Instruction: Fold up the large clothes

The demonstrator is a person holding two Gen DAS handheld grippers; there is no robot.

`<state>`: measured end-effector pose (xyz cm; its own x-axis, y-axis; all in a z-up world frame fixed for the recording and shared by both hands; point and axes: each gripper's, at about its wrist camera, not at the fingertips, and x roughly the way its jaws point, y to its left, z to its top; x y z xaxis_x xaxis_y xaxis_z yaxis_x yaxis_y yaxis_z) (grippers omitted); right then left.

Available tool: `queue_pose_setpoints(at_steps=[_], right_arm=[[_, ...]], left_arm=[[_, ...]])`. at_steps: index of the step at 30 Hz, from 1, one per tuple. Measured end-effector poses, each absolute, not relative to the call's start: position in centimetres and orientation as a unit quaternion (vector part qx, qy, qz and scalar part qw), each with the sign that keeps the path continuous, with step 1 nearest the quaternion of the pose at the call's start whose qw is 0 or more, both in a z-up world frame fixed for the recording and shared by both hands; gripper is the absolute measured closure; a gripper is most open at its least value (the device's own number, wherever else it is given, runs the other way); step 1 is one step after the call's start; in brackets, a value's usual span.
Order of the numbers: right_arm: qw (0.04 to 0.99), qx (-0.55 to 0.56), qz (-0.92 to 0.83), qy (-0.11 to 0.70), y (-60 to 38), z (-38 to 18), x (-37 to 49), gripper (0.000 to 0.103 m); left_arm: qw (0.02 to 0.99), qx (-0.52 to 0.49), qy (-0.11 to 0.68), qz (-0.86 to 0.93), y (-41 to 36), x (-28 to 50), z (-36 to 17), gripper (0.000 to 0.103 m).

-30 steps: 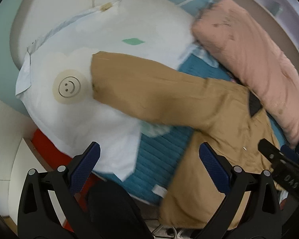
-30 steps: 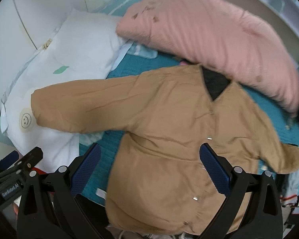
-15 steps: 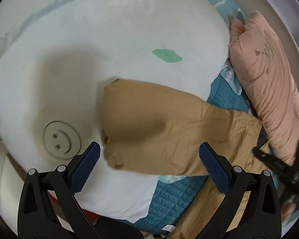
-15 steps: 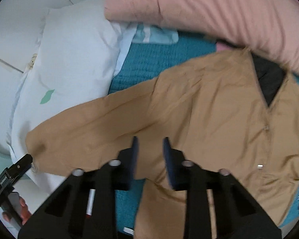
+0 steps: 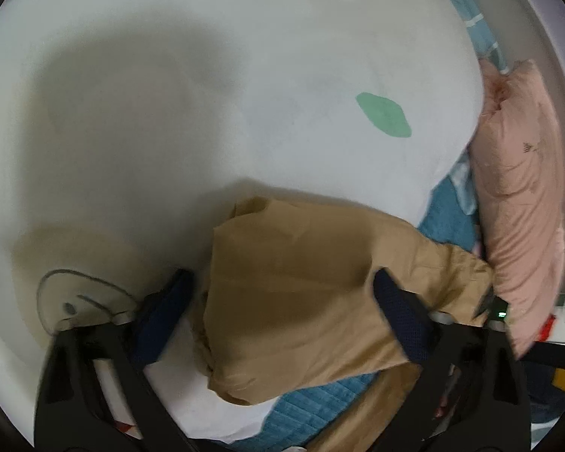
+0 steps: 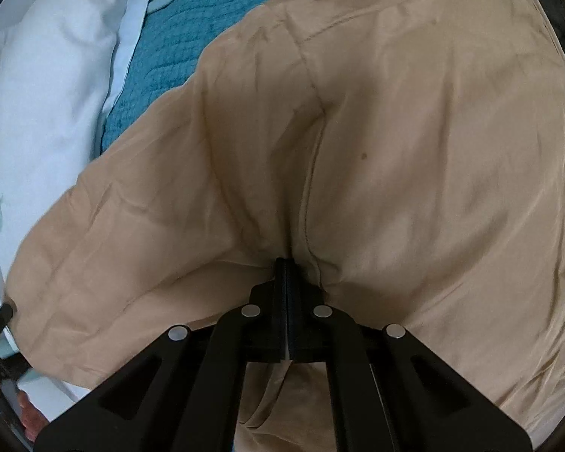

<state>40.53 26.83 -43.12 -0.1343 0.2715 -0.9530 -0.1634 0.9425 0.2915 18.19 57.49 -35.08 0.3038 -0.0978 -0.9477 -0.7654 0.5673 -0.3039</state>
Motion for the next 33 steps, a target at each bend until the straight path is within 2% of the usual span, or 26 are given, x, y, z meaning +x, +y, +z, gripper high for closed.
queue_pose_setpoints(at_steps=[2,3,4,13,19,24,33], right_arm=[[0.656,0.044,0.164,0.735,26.9,-43.0,40.6,0.103],[0.656,0.048,0.163,0.735,26.8,-42.9,40.6,0.103],[0.658,0.05,0.163,0.734,26.8,-42.6,40.6,0.103],[0.661,0.052,0.17,0.729,25.6,-38.3,40.7,0.102],[0.676,0.054,0.199,0.707,22.9,-33.2,41.6,0.102],[0.704,0.063,0.198,0.679,18.8,-28.6,41.4,0.102],[0.758,0.074,0.186,0.621,6.4,-24.8,38.3,0.102]], left_arm=[[0.71,-0.382,0.54,0.242,57.1,18.0,-34.5,0.066],[0.715,-0.385,0.534,0.237,57.0,17.8,-34.2,0.075],[0.719,-0.395,0.525,0.225,57.0,17.6,-33.8,0.092],[0.72,-0.355,0.55,0.232,54.3,19.0,-31.6,0.094],[0.74,-0.321,0.549,0.219,51.0,20.2,-28.8,0.094],[0.766,-0.286,0.544,0.189,45.7,22.9,-25.5,0.094],[0.784,-0.227,0.563,0.126,32.9,30.7,-22.7,0.094]])
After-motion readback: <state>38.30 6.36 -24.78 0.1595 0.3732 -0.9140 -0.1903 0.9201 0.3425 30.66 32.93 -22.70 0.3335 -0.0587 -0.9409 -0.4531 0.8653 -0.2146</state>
